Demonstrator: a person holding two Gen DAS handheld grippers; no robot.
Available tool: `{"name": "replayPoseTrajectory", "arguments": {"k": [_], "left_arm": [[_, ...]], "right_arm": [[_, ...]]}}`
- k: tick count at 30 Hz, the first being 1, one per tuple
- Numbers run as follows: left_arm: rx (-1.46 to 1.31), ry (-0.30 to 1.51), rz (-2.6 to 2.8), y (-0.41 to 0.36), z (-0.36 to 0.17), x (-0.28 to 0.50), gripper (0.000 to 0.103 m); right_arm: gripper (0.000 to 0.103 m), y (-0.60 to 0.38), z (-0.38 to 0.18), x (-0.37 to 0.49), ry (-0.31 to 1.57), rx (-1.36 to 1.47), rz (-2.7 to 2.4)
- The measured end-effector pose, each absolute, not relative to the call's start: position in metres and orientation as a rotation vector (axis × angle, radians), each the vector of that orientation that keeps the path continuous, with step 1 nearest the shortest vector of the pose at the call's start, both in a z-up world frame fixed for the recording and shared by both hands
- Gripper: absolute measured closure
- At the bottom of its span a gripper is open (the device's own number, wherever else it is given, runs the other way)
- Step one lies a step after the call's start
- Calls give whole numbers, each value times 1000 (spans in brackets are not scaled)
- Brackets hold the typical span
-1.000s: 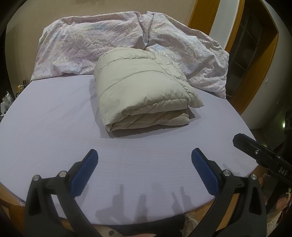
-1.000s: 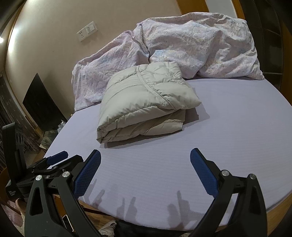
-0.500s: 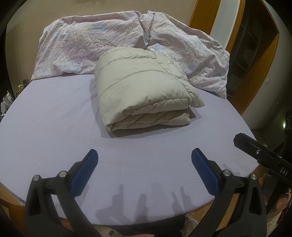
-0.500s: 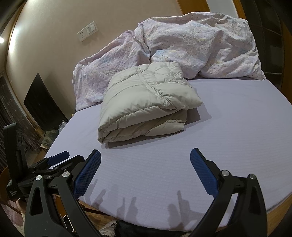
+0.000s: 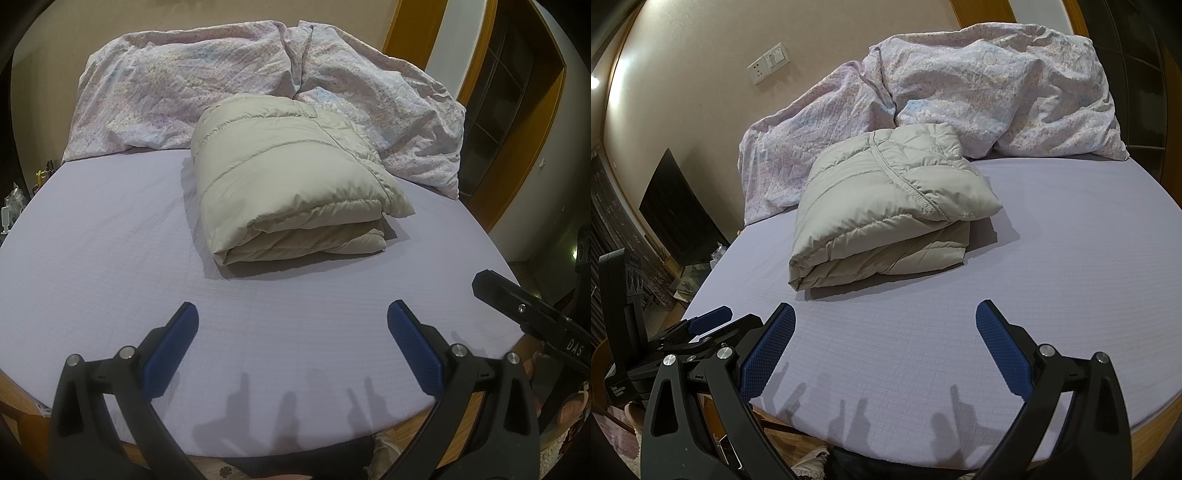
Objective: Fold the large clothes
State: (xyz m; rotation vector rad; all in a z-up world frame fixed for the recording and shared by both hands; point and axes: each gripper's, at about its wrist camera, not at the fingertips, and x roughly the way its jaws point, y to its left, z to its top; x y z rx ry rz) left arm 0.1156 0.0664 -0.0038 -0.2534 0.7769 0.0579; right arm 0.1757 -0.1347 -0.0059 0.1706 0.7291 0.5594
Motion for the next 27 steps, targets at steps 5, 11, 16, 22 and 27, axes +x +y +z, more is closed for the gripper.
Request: {"name": "replayPoseTrajectory", "arguments": {"k": [5,11,16,22,27], "left_arm": [[-257,779,60,67,-6,116,2],[-261,782,62,66,-10,118,2],[-260,782,63,66,-10,118,2],[-262,783,62,66,-10,119,2],[-263,784,61,67,-10,119,2]], "right_arm": [[3,-134,-6,176,730,171,560],[3,-129,-8,175,735,175,563],[3,-130,-8,175,735,175,563],[3,-130,-8,176,735,176,561],[3,-131,-8,176,735,176,561]]}}
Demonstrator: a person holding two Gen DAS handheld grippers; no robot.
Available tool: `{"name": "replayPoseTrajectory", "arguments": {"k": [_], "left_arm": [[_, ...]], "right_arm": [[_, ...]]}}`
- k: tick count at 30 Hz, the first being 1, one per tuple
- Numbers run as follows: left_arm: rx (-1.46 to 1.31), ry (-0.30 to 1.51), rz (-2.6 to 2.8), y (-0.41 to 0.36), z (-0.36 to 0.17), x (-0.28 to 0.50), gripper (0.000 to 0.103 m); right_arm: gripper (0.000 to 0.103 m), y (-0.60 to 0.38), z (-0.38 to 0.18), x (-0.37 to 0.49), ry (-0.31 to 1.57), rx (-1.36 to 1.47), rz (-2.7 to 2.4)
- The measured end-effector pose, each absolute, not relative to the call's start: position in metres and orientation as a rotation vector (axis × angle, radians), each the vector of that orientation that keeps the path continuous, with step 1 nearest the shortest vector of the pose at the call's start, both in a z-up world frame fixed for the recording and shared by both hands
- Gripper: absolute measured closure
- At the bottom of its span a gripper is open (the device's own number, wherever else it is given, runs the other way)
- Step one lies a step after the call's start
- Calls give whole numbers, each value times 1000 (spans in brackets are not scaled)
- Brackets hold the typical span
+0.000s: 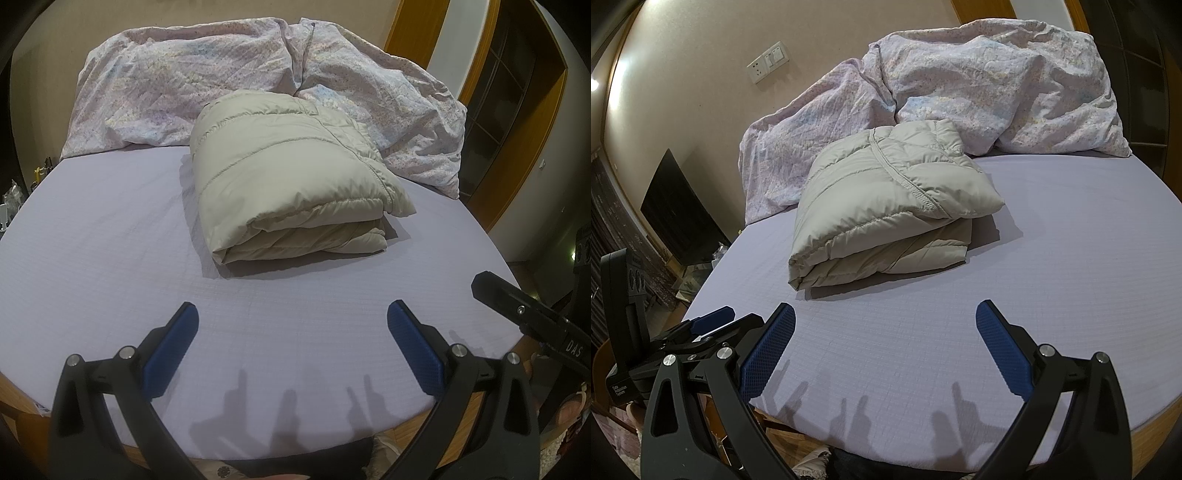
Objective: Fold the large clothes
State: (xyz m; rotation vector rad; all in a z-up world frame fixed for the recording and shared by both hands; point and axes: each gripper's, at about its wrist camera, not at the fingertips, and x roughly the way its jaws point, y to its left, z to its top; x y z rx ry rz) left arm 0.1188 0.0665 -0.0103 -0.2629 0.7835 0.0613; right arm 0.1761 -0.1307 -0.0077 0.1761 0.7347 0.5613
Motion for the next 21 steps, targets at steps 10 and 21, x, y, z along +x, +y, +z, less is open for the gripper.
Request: {"name": "replayPoseTrajectory", "arguments": {"k": [10,21], "left_arm": [[-266,784,58,66,-10,120,2],[-263,783,62,65,-10,119,2]], "right_arm": [[3,-132,-7,177,734,177,561],[3,-130,-8,177,736,179,560]]}}
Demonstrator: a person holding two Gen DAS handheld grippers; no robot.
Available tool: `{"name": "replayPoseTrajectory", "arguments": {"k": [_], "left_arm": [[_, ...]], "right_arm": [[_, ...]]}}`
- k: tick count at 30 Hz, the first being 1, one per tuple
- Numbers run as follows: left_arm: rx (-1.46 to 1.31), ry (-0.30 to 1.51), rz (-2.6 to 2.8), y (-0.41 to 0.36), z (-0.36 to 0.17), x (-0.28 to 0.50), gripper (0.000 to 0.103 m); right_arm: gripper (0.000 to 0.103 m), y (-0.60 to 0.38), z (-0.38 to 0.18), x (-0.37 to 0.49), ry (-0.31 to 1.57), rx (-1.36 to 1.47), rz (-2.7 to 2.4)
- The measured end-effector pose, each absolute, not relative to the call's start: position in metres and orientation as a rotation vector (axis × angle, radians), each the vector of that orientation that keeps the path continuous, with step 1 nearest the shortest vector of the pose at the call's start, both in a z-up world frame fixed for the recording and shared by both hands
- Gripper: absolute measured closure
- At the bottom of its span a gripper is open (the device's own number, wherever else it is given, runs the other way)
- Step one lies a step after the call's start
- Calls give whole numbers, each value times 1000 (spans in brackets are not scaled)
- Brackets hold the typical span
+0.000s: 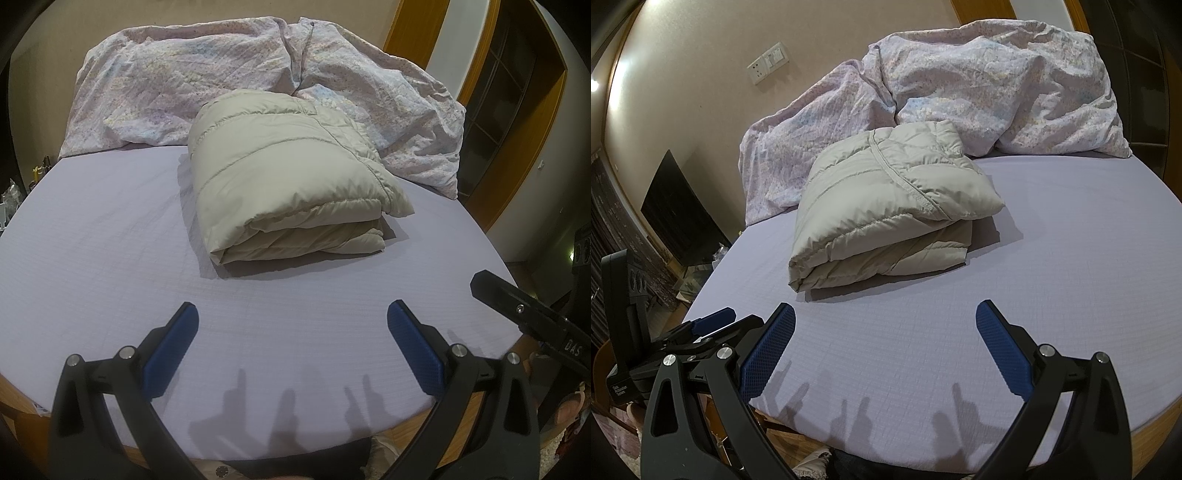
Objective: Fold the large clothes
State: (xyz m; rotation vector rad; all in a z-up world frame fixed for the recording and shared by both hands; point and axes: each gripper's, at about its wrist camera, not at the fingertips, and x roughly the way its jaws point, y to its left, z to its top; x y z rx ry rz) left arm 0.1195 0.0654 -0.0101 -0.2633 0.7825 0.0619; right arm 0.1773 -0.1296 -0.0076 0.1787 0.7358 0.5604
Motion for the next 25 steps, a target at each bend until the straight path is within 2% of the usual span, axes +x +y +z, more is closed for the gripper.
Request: {"name": "replayPoseTrajectory", "arguments": {"k": [25], "left_arm": [[-259,779,49,63,-6,120,2]], "right_arm": [[3,-130,-8,177,739,186,559]]}}
